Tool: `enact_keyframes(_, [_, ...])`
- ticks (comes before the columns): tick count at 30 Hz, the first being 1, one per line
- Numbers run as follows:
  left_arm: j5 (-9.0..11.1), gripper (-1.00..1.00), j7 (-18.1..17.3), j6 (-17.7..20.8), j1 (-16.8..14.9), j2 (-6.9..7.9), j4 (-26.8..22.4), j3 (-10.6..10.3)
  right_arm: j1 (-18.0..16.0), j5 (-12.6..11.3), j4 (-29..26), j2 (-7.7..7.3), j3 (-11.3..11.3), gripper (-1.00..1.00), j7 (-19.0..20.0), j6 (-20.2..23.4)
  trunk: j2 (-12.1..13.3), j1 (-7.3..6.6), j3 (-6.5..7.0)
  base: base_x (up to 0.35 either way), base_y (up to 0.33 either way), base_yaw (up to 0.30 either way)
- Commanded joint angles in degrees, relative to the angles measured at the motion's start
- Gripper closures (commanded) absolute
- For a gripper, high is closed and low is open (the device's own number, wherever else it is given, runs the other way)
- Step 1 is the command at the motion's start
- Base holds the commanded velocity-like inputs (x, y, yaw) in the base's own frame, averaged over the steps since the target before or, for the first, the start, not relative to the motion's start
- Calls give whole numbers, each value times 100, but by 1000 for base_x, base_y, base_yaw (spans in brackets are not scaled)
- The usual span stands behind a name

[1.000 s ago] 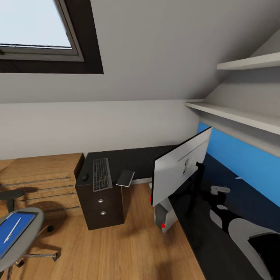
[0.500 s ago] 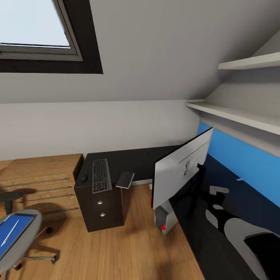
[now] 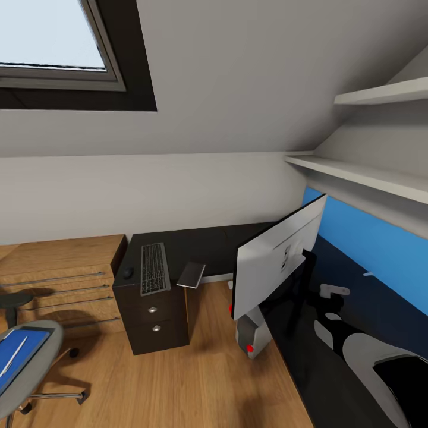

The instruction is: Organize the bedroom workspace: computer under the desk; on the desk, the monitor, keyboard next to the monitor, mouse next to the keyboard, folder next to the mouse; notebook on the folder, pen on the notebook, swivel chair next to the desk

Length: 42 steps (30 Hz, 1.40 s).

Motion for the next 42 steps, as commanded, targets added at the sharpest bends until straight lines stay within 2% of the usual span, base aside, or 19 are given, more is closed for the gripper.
enact_keyframes(1, [60,-100,28,-33,-3,5,-7,-31,-3,-43,-1,0,49,-100,-17,-16,-52,25,-29,0,0,0])
enact_keyframes(27, [69,-100,30,-26,-3,13,-7,-24,-1,-38,-6,-6,32,-100,8,-54,-1095,596,-495,0,0,0])
enact_keyframes(42, [58,-100,10,-61,-3,13,24,-9,-4,-42,-6,-8,32,-100,1,-45,-1095,596,-495,67,0,0])
